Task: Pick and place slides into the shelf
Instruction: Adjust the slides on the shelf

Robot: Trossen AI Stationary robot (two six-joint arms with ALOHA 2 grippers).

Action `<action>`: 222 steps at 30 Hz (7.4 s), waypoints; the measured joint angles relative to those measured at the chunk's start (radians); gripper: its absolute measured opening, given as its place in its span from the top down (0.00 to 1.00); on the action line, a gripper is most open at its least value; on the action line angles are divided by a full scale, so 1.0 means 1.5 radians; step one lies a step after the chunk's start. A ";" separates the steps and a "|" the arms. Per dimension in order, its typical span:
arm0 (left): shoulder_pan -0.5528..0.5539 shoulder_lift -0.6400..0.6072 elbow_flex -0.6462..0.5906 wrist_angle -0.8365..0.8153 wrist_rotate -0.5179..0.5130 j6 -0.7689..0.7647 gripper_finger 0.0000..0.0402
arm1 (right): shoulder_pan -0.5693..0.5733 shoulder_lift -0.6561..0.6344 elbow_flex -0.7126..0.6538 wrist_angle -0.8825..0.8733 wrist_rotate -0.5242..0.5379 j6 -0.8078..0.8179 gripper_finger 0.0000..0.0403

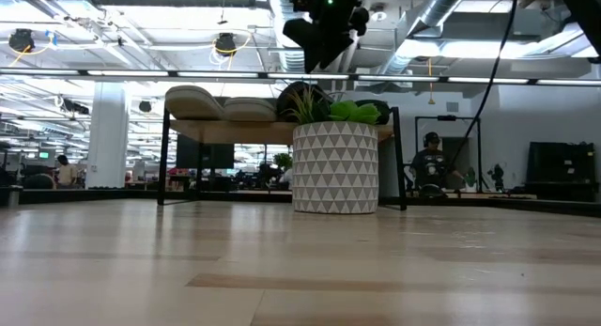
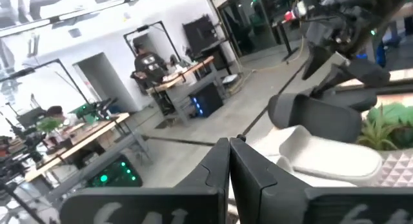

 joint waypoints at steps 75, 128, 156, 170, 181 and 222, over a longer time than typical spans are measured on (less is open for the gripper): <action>-0.030 0.000 0.034 -0.060 -0.121 0.016 1.00 | -0.043 0.053 0.000 0.033 -0.001 0.100 1.00; -0.030 0.000 0.034 -0.061 -0.100 -0.027 1.00 | -0.103 0.050 -0.071 0.112 -0.248 0.052 1.00; -0.030 0.000 0.035 -0.080 -0.111 -0.029 1.00 | -0.093 0.022 -0.081 0.176 -0.131 0.071 1.00; -0.030 0.000 0.035 -0.077 -0.112 -0.031 1.00 | -0.096 -0.009 -0.083 0.181 -0.125 0.065 1.00; -0.030 0.000 0.035 -0.074 -0.113 -0.034 1.00 | -0.099 -0.010 -0.137 0.282 -0.174 0.103 1.00; -0.030 0.000 0.034 -0.072 -0.120 -0.046 1.00 | -0.076 -0.014 -0.150 0.196 -0.204 0.106 0.42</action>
